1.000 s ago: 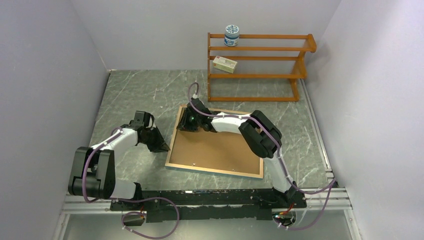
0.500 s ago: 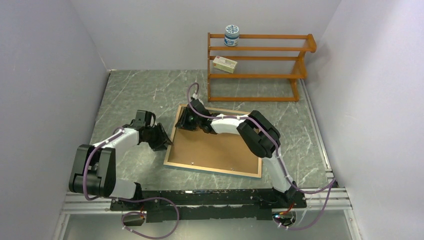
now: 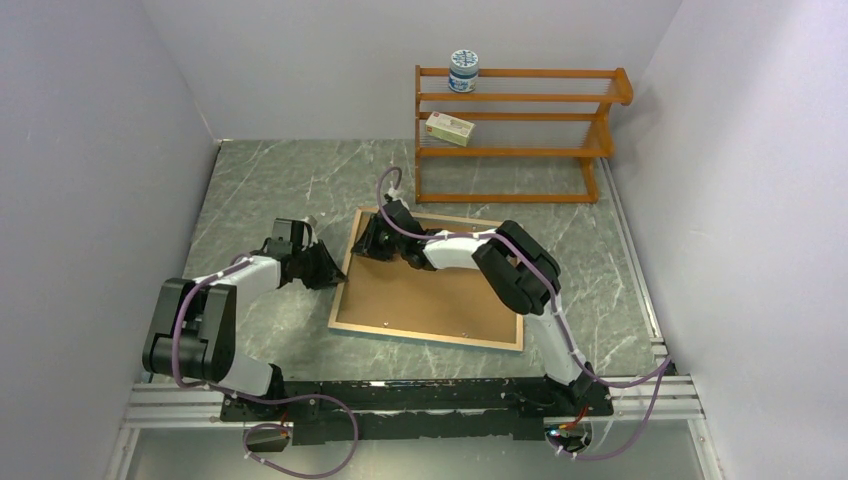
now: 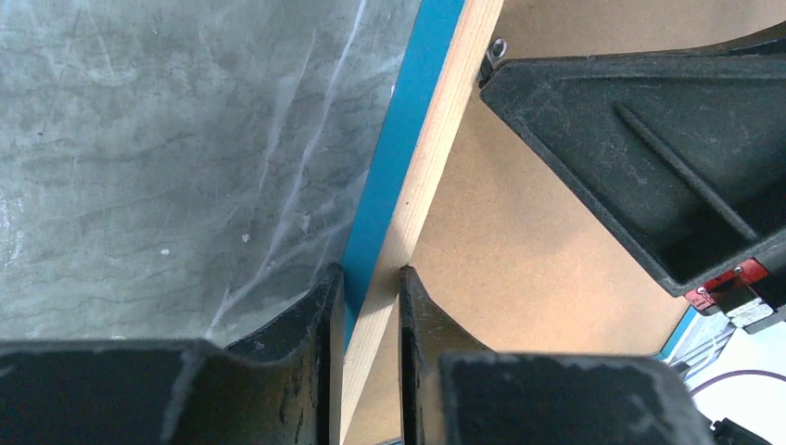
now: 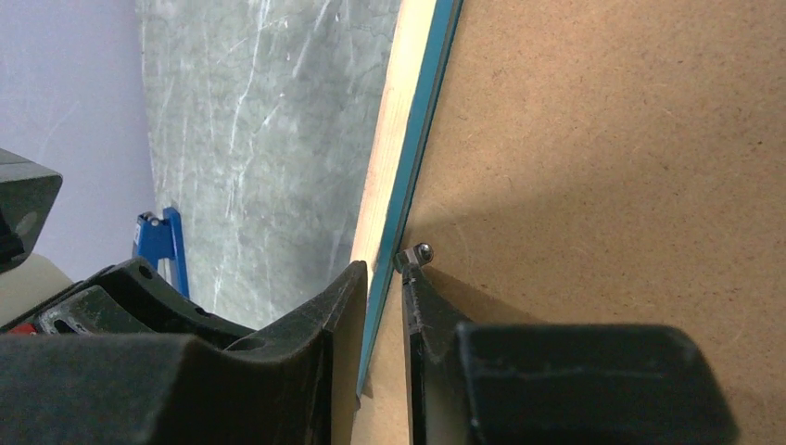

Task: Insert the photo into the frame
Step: Install the photo frame at the center of the board.

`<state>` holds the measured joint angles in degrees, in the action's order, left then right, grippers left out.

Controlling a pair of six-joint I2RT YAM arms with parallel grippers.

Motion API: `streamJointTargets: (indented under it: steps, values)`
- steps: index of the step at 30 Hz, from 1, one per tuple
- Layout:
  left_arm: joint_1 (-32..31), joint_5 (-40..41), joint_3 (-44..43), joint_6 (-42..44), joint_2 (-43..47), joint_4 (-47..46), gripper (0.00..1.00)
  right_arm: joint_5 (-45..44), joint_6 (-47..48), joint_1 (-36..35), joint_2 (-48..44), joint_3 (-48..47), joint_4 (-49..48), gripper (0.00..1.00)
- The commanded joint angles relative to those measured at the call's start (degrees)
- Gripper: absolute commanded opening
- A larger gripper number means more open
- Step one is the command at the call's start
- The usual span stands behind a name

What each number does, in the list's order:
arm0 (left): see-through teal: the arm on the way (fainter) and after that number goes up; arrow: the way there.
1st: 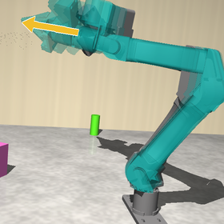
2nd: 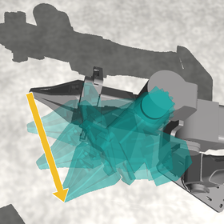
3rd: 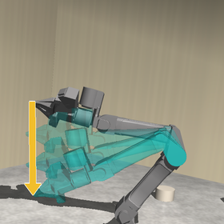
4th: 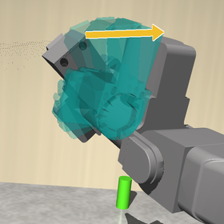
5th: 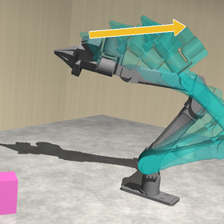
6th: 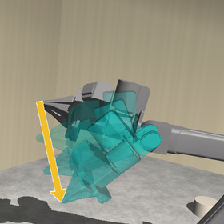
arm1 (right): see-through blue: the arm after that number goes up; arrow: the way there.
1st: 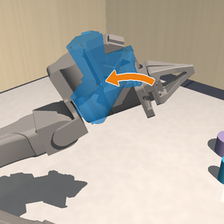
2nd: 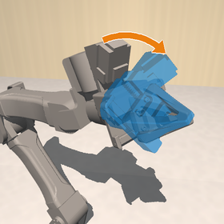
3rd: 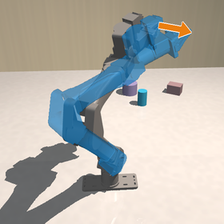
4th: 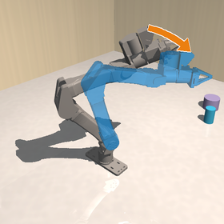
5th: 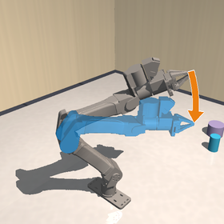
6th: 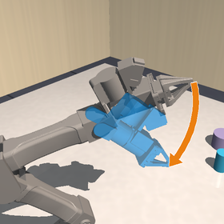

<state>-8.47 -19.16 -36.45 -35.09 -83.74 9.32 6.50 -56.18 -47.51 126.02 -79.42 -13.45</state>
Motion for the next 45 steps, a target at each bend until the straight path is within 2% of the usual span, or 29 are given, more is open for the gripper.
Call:
streamJointTargets:
  steps: [1,8,16,27,32,34,36,40,45]
  values:
    - [-0.4,3.22,1.82,0.38,-3.08,-1.58,0.14,0.79,-1.61,0.23,3.22,0.34,-2.78,0.24]
    - [-0.84,2.71,2.14,0.43,-2.18,0.52,0.09,4.94,-6.67,1.41,4.31,0.97,-9.89,0.24]
    - [-1.37,2.5,1.84,0.97,-3.17,1.05,0.06,8.97,-17.76,2.89,6.16,1.12,-19.29,0.24]
    - [-1.89,1.78,1.75,1.37,-3.52,0.7,0.05,9.64,-28.63,2.95,9.34,-0.08,-24.36,0.21]
    - [-1.9,1.92,1.36,1.5,-3.58,1.04,0.05,9.95,-31.21,2.86,9.37,0.38,-27.7,0.22]
    - [-1.9,2.29,1.06,1.3,-2.95,1.72,0.05,9.11,-30.21,2.83,7.88,1.41,-26.11,0.21]
    - [-1.9,3.31,0.51,0.93,-1.71,2.66,0.08,6.47,-27.02,2.82,5.26,2.83,-21.63,0.21]
    - [-1.9,5.66,-1.39,0.54,0.66,3.88,0.31,2.1,-22.78,2.9,1.21,4.08,-12.8,0.23]
    - [-1.88,7.66,-4.42,1.36,-0.84,4.17,0.43,-2.06,-19.81,2.68,-0.94,3.18,-2.19,0.35]
